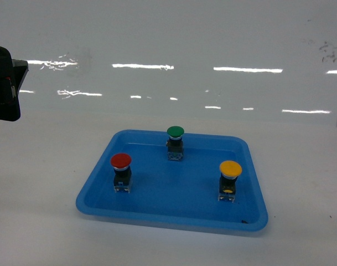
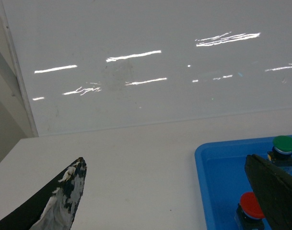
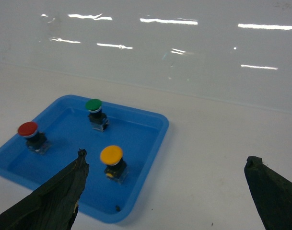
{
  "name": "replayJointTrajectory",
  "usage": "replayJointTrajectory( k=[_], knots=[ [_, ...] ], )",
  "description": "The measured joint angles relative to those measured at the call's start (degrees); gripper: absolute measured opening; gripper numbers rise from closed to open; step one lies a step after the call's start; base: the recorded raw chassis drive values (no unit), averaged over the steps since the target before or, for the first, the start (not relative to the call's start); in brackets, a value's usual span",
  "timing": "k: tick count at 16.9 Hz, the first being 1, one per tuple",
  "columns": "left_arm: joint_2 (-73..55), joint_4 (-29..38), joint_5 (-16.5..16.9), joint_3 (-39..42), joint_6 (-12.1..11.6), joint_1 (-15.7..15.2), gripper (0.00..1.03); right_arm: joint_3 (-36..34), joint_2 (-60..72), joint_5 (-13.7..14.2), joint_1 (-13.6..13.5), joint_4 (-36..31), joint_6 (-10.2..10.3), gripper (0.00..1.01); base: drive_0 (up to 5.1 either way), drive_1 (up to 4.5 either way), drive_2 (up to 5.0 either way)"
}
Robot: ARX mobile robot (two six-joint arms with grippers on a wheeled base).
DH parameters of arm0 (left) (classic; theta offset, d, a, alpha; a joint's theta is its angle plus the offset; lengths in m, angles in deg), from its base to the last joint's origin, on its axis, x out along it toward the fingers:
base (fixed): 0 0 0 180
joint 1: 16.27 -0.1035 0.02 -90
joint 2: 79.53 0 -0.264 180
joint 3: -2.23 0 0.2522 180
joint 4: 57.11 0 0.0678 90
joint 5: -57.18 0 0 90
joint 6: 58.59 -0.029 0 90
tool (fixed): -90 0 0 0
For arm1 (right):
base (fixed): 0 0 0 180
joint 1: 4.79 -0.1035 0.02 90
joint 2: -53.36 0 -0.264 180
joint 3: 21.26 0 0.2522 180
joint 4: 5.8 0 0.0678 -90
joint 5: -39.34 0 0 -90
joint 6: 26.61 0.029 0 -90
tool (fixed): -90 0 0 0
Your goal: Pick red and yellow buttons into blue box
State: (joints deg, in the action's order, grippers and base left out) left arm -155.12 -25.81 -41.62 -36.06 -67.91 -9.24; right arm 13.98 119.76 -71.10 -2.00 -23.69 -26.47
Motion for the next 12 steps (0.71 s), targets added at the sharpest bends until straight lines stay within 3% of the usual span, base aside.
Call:
replayJointTrajectory(
  k=[4, 8, 12],
  knots=[
    [0.0, 0.0, 0.0, 0.0, 0.0, 0.0, 0.98, 5.6, 15.4, 0.6, -2.6, -7.6, -1.2, 0.98, 0.0, 0.00, 0.0],
    [0.0, 0.0, 0.0, 0.0, -0.1, 0.0, 0.98, 9.2, 24.5, 0.2, -5.9, -8.9, -2.9, 0.98, 0.0, 0.00, 0.0],
    [0.0, 0.0, 0.0, 0.0, -0.1, 0.0, 0.98, 9.3, 29.3, -1.6, -7.9, -11.0, -3.2, 0.98, 0.0, 0.00, 0.0]
  ],
)
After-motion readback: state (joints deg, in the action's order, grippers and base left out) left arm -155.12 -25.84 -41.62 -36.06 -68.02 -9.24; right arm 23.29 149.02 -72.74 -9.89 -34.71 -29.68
